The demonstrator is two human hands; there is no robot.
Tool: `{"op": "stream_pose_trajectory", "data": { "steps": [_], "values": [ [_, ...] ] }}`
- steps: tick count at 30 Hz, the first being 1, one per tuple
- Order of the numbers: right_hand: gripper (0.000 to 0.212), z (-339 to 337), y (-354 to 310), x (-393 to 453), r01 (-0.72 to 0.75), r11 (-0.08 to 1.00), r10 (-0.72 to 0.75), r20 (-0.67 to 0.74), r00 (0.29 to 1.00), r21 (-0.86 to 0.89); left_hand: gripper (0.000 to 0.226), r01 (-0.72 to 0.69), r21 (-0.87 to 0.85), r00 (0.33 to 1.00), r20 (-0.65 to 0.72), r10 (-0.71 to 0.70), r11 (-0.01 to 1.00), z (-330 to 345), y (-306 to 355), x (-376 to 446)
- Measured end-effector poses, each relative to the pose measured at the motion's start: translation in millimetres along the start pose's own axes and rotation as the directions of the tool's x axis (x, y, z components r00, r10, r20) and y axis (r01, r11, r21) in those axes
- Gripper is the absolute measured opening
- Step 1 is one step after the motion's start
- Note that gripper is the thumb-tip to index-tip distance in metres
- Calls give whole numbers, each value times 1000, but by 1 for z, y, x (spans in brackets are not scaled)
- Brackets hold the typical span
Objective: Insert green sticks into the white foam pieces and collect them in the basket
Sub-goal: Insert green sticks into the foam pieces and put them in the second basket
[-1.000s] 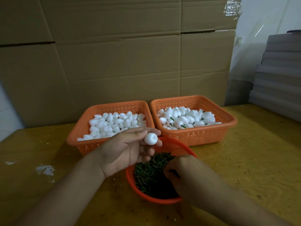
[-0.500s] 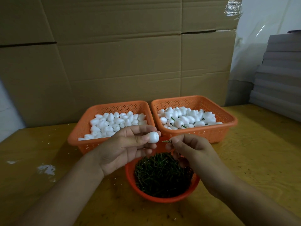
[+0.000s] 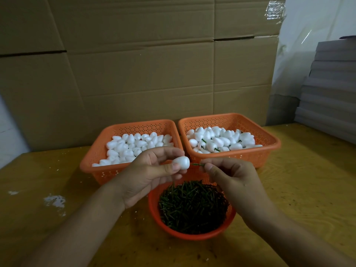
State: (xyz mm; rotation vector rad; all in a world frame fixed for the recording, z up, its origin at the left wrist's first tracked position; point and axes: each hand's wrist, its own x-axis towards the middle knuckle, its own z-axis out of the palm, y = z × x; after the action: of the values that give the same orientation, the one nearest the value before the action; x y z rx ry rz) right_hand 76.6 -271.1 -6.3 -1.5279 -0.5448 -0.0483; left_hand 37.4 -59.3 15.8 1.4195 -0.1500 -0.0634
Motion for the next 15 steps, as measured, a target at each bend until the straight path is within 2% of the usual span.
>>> {"op": "stream_pose_trajectory", "data": {
  "steps": [15],
  "values": [
    [11,0,0,-1,2,998,-7,-78,997,-61,31,-14,37,1000,3,14,999,8,0,-1]
  ]
}}
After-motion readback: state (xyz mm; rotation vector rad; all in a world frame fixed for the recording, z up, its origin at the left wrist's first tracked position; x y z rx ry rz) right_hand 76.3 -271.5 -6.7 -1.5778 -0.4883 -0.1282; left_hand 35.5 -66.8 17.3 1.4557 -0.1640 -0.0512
